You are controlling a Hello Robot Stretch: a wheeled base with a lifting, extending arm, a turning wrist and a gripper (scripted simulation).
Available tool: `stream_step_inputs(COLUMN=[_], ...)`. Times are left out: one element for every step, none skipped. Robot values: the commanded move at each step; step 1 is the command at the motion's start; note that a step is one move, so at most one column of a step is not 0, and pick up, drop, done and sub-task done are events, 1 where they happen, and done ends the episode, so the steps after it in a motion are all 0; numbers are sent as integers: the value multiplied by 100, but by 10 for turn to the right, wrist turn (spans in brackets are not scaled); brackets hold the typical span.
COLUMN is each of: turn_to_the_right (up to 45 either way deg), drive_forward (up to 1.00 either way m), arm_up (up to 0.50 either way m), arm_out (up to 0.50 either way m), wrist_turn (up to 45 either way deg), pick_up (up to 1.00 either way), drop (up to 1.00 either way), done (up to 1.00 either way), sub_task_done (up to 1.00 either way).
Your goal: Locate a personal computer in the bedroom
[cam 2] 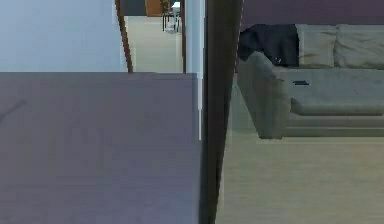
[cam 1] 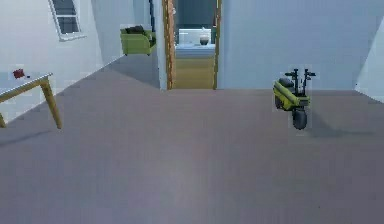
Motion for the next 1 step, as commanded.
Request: stream_step_inputs(turn_to_the_right=[0], drive_forward=[100], arm_up=[0], arm_out=[0], wrist_turn=[0], pick_up=[0], drop=[0], done=[0], sub_task_done=[0])
